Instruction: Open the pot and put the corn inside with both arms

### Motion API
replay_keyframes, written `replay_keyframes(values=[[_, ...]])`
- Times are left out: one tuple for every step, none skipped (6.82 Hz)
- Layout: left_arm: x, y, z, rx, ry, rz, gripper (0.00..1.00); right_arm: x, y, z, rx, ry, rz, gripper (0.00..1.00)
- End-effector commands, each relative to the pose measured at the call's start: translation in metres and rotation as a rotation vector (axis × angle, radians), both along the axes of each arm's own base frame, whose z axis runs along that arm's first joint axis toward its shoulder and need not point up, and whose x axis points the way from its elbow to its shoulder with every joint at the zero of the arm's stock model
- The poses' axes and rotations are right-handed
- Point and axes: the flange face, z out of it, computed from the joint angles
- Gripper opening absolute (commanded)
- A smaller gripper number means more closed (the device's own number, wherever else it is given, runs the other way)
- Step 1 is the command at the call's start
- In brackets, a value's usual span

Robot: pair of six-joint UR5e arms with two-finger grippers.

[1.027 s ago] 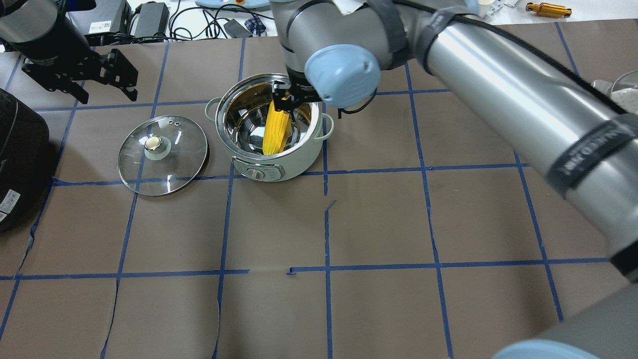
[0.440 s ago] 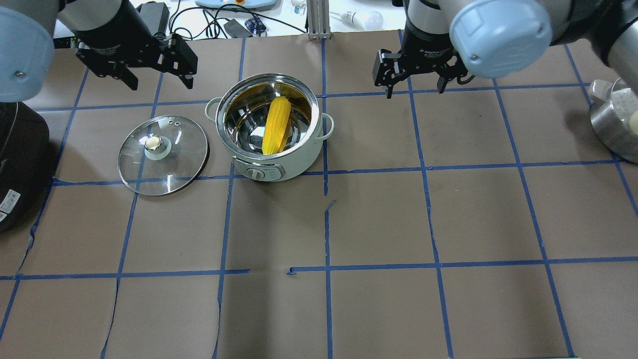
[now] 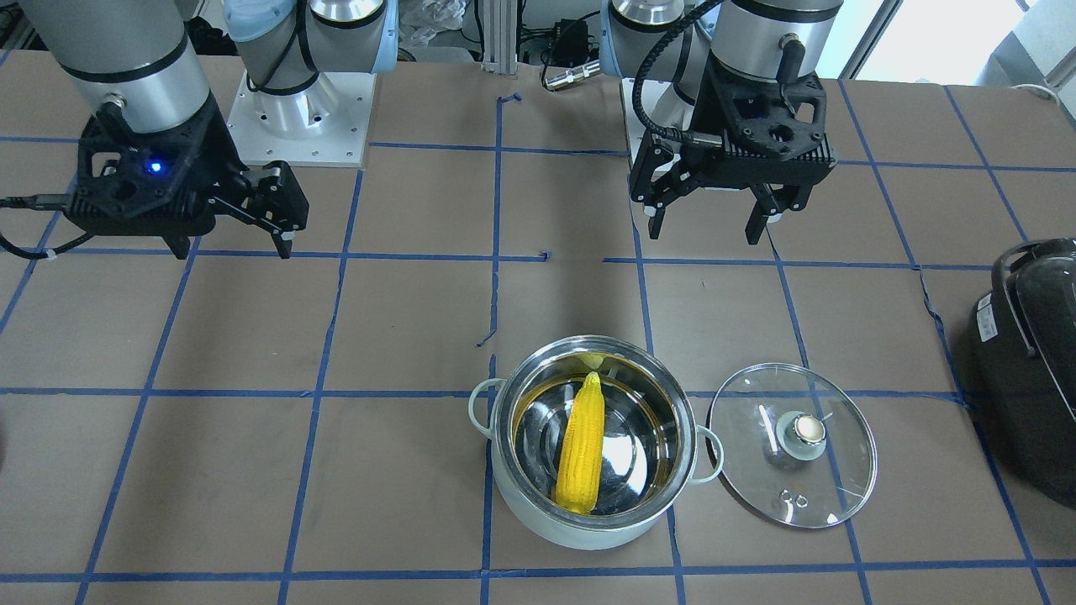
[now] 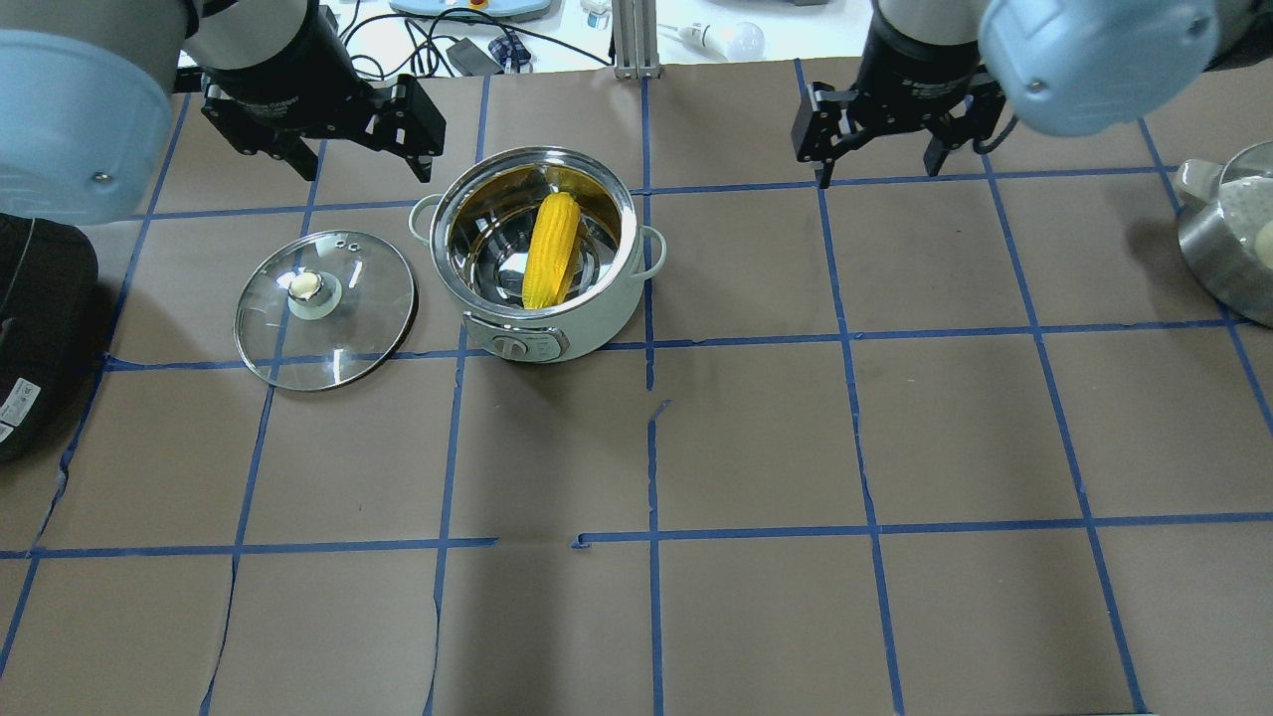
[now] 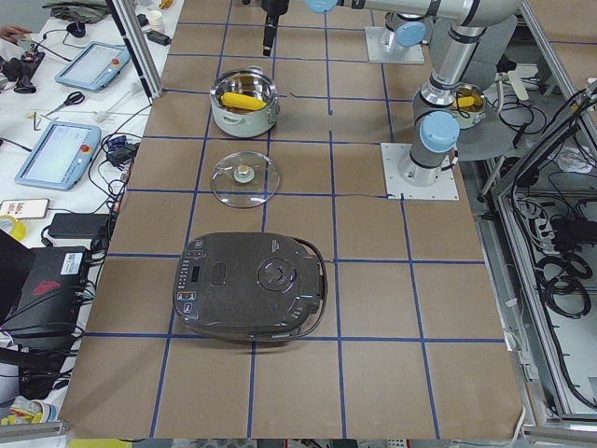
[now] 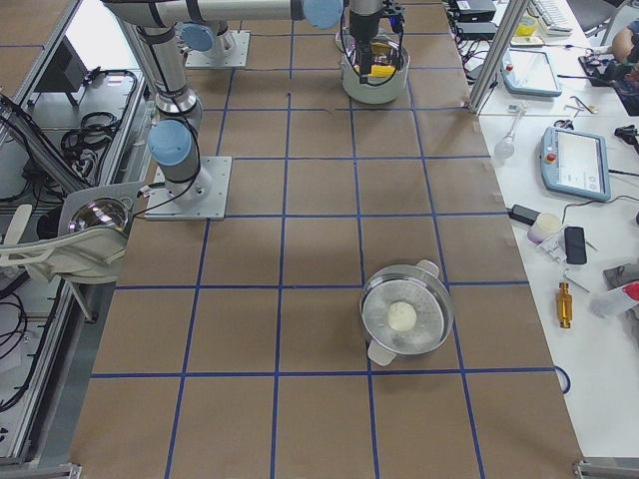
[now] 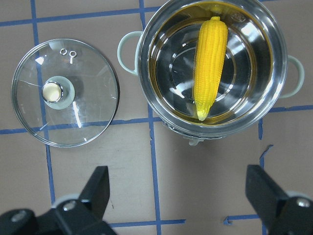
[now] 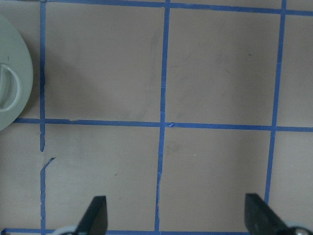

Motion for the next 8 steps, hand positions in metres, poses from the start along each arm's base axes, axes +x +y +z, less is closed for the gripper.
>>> replay_keyframes(values=[[0.044,-0.0157,-0.0024,0.013,0.068,0.069,1.0,-0.0028,0.004,0.0194,-0.043,-0.002,-0.009,1.0],[0.0472,-0.013,-0.0041,0.017,0.066,0.058,1.0,-0.0028,0.0027,0.0206,-0.049,-0.009,-0.008,1.0],[0.0463,-0.013,-0.0051,0.02,0.06,0.056,1.0,-0.0028,0.0017,0.0217,-0.054,-0.009,-0.008,1.0],[0.0466,-0.0124,-0.0043,0.018,0.057,0.056,1.0,-0.0028,0.0017,0.0217,-0.054,-0.009,-0.008,1.0],[0.0467,-0.0124,-0.0043,0.018,0.056,0.058,1.0,-0.0019,0.0019,0.0209,-0.052,-0.011,-0.006,1.0],[0.0474,-0.013,-0.0051,0.02,0.051,0.065,1.0,-0.0019,0.0022,0.02,-0.049,-0.011,-0.005,1.0],[0.0487,-0.0131,-0.005,0.018,0.038,0.068,1.0,-0.0019,0.0022,0.02,-0.049,-0.011,-0.005,1.0],[0.0486,-0.013,-0.0057,0.02,0.039,0.067,1.0,-0.002,0.0024,0.0184,-0.046,-0.009,-0.005,1.0]])
